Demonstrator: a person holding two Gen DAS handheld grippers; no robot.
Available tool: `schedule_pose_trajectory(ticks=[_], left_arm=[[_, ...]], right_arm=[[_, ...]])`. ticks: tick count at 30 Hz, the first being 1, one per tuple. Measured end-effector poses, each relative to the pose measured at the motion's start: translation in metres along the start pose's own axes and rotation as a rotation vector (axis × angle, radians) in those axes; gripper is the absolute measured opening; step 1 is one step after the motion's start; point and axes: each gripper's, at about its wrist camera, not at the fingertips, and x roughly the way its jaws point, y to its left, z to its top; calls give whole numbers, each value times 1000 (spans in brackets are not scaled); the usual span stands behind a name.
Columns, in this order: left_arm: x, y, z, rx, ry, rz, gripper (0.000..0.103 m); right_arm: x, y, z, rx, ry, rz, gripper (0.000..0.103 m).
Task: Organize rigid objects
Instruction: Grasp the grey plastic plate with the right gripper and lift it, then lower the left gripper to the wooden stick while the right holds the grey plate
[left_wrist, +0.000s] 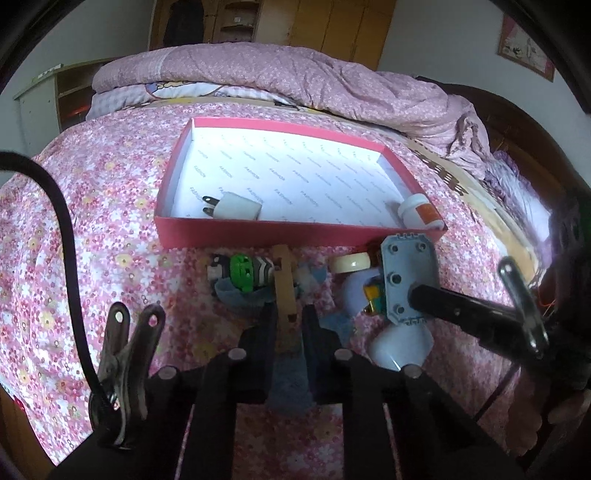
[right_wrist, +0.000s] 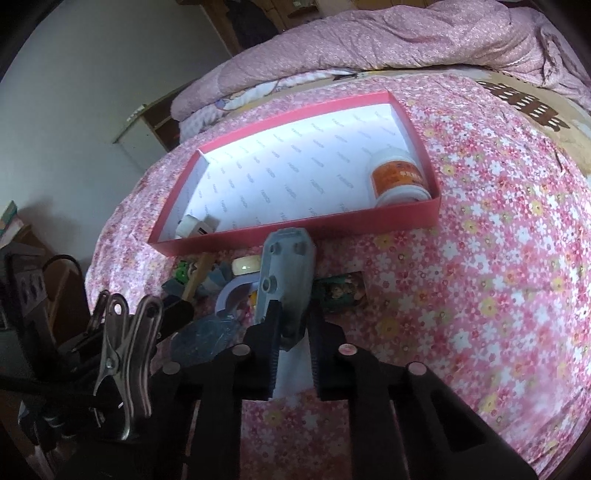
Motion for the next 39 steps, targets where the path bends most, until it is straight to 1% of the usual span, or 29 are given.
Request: schedule_pose_trajectory(ticks=[4,6,10,13,19,24,27,29,34,36,37,38,39], left_arm=[[6,4,0,-21,35,-19,14],[7,5,-1,-33,29,-19,14],[9,6,0,-42,28,-7,14],[5,6,0,-36,23,-2,12],[-19,8,-3,-28,-4,7,11],[-39,6,-15,-8,-6,29,12],[-48,6,-26,-2,-2,33,12],[-48,6,-31,2,6,49,12],[-41,14,-46,3,55,93,12],[-37,15,-49,4,63,111,13],[-36,16,-50,5,56,117,14],[-36,15,-50,7,47,124,19],[-35,15,-50,11,43,133,26]], right_arm=[[-5,-4,-2,22,-5,54,11],[-8,-5,-2,29,-11,76,9],[-14,-7,-4,32,-19,80,9],[-20,-12,-6,41,-25,89,9],[-35,-21,-9,51,-41,86,9],[-43,-38,-18,104,-32,107,9],[-45,-47,-26,128,-17,93,9],[-46,-52,-30,134,-4,73,9],[-43,-63,-39,141,41,19,9],[-42,-66,-41,136,51,-14,11],[-42,-66,-42,132,52,-33,12],[-42,-66,-42,129,55,-61,15],[-43,-67,-41,130,55,-76,20]])
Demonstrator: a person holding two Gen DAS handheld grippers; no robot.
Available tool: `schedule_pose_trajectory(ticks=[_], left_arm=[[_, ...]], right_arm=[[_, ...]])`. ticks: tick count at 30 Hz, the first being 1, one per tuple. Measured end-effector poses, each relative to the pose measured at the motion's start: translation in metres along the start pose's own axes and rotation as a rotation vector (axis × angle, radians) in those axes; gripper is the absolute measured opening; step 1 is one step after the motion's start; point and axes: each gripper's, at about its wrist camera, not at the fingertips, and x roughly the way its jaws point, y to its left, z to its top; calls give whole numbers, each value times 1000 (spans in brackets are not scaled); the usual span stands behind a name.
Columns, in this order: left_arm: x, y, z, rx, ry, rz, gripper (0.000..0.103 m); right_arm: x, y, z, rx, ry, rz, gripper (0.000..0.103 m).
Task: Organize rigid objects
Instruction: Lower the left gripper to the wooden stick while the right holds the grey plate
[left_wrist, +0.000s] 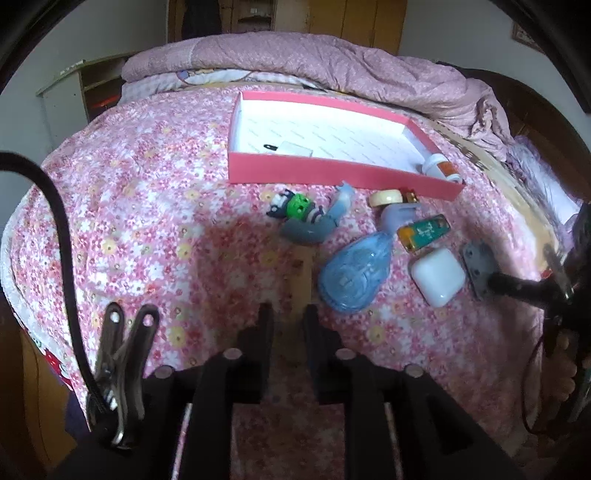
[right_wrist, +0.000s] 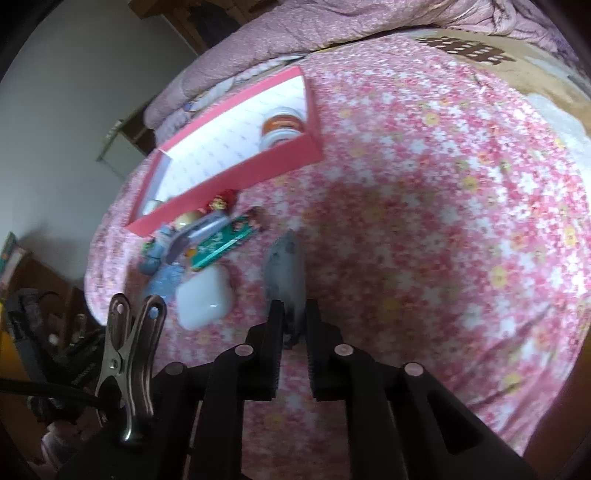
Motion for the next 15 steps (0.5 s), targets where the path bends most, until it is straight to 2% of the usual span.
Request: schedule_pose_trajectory(ticks=[3,8,12,15], left_arm=[[3,0,-1,9,-1,17,38],[2,4,-7,22,39,-13,39],[-4,7,-19,40,64,-46,46],[-6,7,-25,76,49,-2,46]], right_arm=[[-4,2,-1,-10,-23,-20,31],[-13,17,-6,-151,-65,-88,39],[-10,33,-16,-269,-65,-117,42],[-5,39,-20,-302,-56,-119,42]])
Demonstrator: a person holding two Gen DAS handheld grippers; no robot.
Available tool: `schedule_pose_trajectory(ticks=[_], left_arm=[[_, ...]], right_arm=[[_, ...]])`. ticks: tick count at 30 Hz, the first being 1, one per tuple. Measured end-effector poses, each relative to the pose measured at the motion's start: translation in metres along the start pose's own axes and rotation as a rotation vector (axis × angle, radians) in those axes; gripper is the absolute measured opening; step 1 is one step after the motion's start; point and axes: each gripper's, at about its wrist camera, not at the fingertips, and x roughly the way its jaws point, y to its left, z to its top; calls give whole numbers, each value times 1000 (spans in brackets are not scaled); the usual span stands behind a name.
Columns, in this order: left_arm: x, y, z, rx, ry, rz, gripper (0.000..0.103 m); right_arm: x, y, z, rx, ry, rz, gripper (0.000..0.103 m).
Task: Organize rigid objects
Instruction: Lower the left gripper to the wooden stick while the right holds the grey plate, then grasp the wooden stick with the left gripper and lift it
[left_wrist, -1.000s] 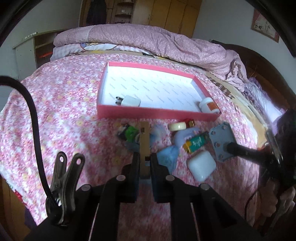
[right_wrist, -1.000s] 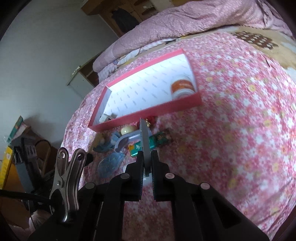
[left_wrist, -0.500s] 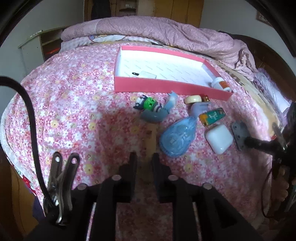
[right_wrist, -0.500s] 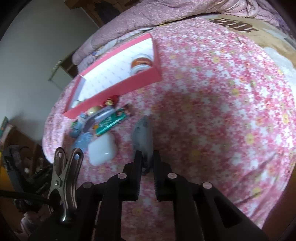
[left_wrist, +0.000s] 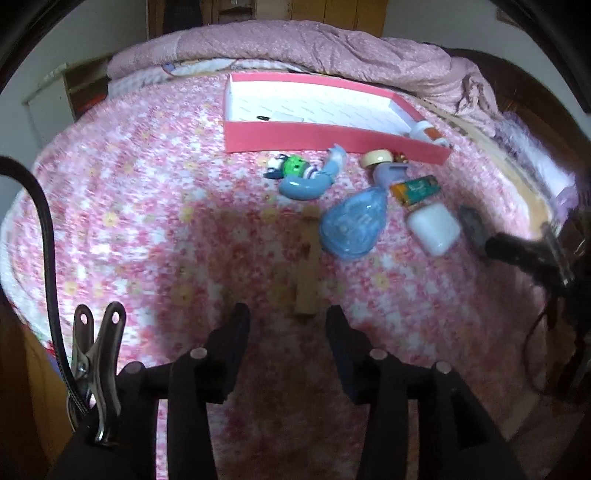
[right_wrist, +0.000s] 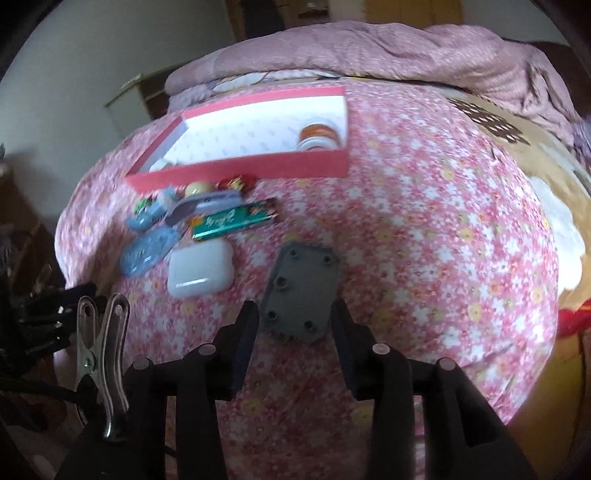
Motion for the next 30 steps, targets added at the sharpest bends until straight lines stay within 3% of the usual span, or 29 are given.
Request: schedule_pose_trajectory(ticks=[2,7,13,16,20,30], left_arm=[[2,4,0,-2,-14,83,46],[10,19,12,-53,-57,172,48],[21,35,32,-98,-78,192,50],[18,34,33,-97,-62,166,50],[18,28,30,-118,-64,91,69],[35,5,51,-140,-98,53,87]], right_arm=[[2,2,-1,-9,2,1,42],[3,4,-3,-15,4,-1,42],[4,3,-4,-6,5,1,42],[4,3,-3,-6,5,2,42],[5,2,-3,0,0,4,42],[6,-1,-2,13,-7,27,42]])
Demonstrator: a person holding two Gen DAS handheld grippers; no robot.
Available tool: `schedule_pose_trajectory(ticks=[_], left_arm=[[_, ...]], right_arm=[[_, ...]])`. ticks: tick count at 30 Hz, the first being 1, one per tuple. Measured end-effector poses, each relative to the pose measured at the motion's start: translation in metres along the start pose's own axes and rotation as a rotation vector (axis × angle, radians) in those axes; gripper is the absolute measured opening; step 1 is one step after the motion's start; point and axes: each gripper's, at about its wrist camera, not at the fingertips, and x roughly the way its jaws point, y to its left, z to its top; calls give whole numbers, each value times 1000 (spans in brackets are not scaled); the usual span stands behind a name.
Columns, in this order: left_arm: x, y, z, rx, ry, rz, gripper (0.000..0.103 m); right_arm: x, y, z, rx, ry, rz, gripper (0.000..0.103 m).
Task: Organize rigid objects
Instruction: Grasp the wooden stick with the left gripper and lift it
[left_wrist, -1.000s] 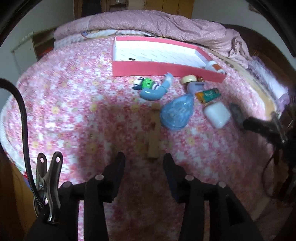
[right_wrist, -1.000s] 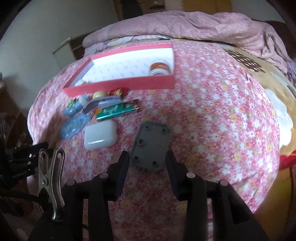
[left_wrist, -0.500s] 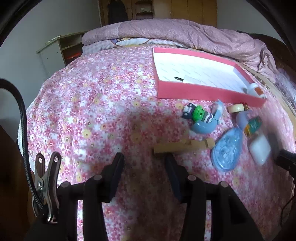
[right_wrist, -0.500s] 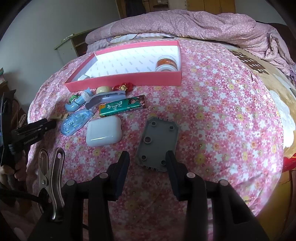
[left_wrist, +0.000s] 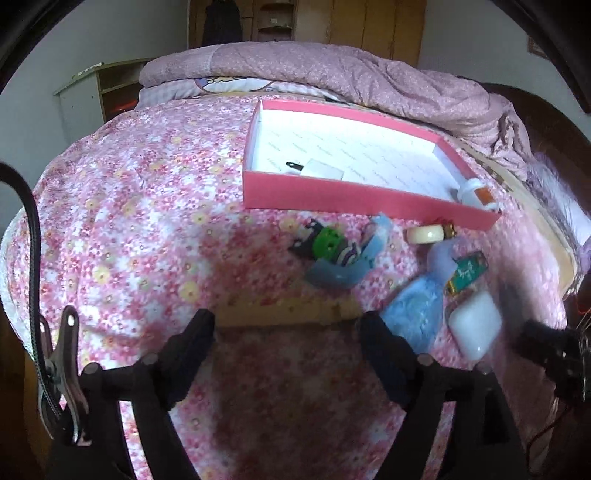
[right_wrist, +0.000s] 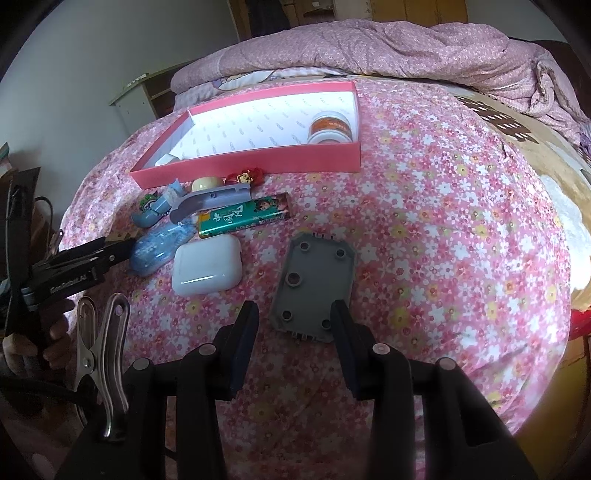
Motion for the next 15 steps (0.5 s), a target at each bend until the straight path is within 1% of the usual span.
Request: schedule_pose_trajectory(ticks=[4,8,10,12,15], left_arm=[[3,0,1,-35,-20,-1,89],[4,-2,-1,-28,-32,17,90],[3,-3,-3,-27,-42,24,88],[2,-1,-4,-31,-49,34,82],[-1,3,-6,-39,-51,16,81]], right_arm=[[0,-2,-1,5,-5,11,42],[0,-3,-2,8,-9,19,42],[0,-3,-2,8,-10,18,43],[0,-3,-2,9,-9,19,43],[-1,-3,-2,17,-7,24,44]])
